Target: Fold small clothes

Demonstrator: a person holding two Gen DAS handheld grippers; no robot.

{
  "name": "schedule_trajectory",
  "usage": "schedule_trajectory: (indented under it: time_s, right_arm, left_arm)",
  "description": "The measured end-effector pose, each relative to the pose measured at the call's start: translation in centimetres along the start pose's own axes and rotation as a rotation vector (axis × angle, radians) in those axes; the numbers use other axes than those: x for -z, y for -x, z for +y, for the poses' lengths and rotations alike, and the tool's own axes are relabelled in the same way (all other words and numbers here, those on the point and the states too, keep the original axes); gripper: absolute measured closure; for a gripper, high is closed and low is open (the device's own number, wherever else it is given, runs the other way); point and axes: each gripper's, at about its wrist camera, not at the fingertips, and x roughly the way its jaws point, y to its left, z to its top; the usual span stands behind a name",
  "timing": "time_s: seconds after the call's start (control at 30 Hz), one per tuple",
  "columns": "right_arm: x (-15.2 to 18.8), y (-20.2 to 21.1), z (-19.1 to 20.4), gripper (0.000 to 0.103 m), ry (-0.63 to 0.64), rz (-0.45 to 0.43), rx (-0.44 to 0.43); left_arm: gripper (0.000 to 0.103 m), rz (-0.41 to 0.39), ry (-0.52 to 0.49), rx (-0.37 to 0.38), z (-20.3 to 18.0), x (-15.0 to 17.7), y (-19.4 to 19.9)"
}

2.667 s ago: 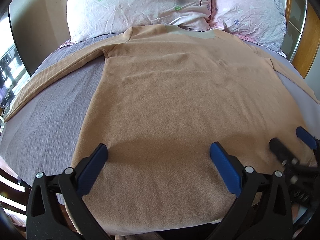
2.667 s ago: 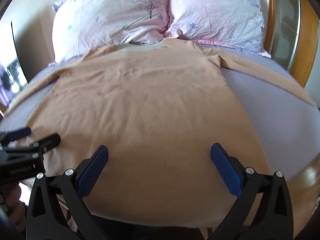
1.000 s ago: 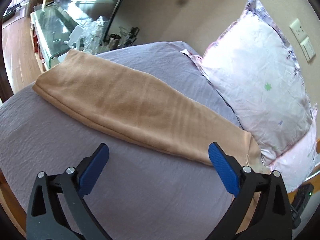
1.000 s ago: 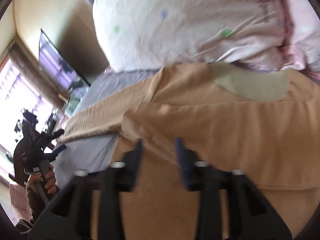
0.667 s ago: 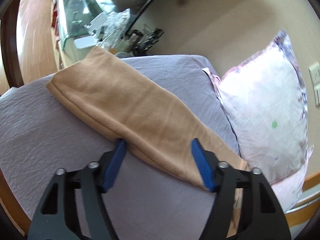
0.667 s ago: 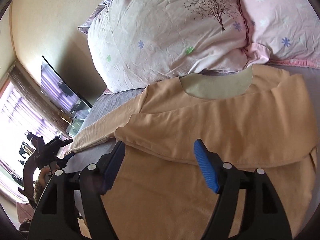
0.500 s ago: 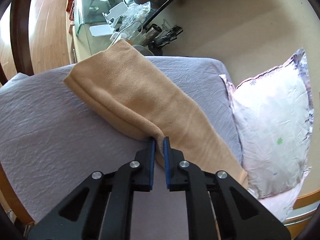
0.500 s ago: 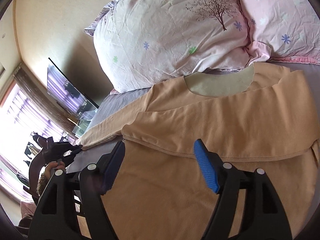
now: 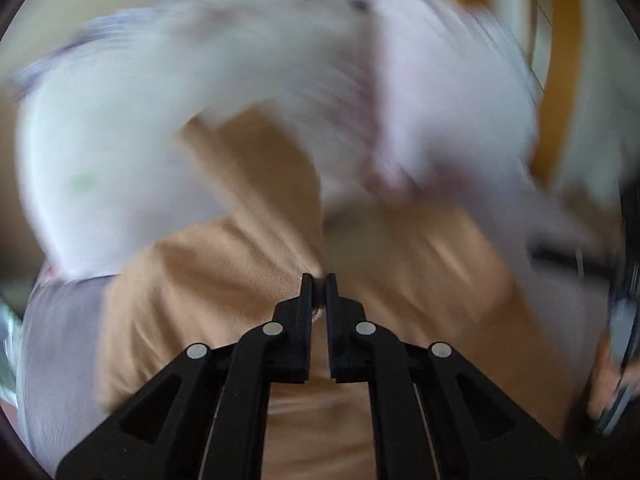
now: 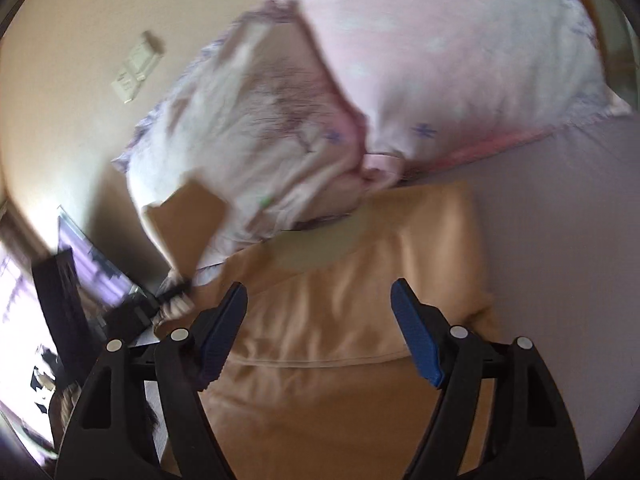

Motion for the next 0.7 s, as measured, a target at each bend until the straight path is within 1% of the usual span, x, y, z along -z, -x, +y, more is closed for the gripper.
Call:
schedule_trajectory:
  time_s: [0.03, 0.07, 0.1, 0.13, 0.17, 0.2, 0.23, 0.3, 0.33, 0.4, 0.43, 0.5, 0.57, 0.6, 0.63, 0.67, 0.7]
  right_arm:
    - [-0.2, -0.4, -1.3, 0.027, -0.037, 0.016, 0.013]
    - [-0.2, -0.8, -2.4, 0.028, -0.073, 0.038, 0.018]
    - [-0.1, -1.1, -3.2, 0.036, -0.095, 0.055, 0.013]
    - [0.0, -1.5, -4.0, 0.040, -0.122, 0.085, -0.006]
    - [0.1, -1.8, -4.3, 0.047, -0.126, 0.102, -0.010]
    - [0.1, -2.3, -4.5, 0.051, -0.121, 0.123, -0.003]
    - [0.1, -2.7, -4.4, 0.052, -0.109, 0.137, 0.010]
    - [0.0, -3.6, -3.9, 0.054, -0.085, 0.161, 0.031]
    - [0.1, -4.3, -3.4, 0.055, -0.065, 0.183, 0.056]
    - [0.2, -5.5, -2.9, 0.058, -0.037, 0.214, 0.118]
    - [0.4, -6.4, -2.9, 0.062, -0.022, 0.239, 0.150]
    - [1.3, -7.5, -3.4, 0.086, -0.021, 0.294, 0.179]
    - [2.0, -7.4, -2.8, 0.097, 0.029, 0.282, 0.188]
    - [2.1, -7.3, -2.5, 0.098, 0.051, 0.279, 0.178]
    - [2.0, -6.7, -2.1, 0.098, 0.059, 0.249, 0.169]
    - [1.6, -5.9, -1.8, 0.098, 0.073, 0.206, 0.185]
    - [0.7, -4.6, -1.6, 0.098, 0.085, 0.132, 0.206]
  left_arm:
    - [0.096, 0.066, -0.115, -0.010, -3.5, 1.0, -2.2]
    - [0.096, 0.095, -0.188, -0.028, -5.6, 2.1, -3.2]
    - [0.094, 0.106, -0.243, -0.045, -7.1, 3.2, -3.5]
    - [0.093, 0.103, -0.280, -0.055, -7.9, 4.3, -3.2]
    - [0.090, 0.086, -0.296, -0.048, -8.2, 5.5, -2.1]
    - [0.082, 0.068, -0.290, -0.040, -7.9, 6.2, -0.9]
    - [0.066, 0.052, -0.272, -0.038, -7.0, 7.0, 0.4]
    - [0.050, 0.025, -0.200, -0.056, -4.1, 8.0, 2.9]
    - [0.049, 0.025, -0.166, -0.066, -2.7, 8.4, 3.8]
    - [0.049, 0.057, -0.091, -0.094, 0.0, 9.8, 5.0]
    - [0.049, 0.077, -0.062, -0.105, 1.2, 10.6, 5.4]
    - [0.049, 0.119, -0.004, -0.132, 3.2, 12.0, 5.8]
    - [0.048, 0.151, 0.037, -0.138, 4.4, 13.5, 6.3]
    - [0.048, 0.165, 0.052, -0.137, 4.9, 13.9, 6.1]
    - [0.048, 0.182, 0.064, -0.136, 5.2, 14.4, 5.9]
    - [0.048, 0.190, 0.070, -0.134, 5.6, 14.7, 5.7]
    - [0.047, 0.190, 0.079, -0.128, 5.7, 15.0, 5.7]
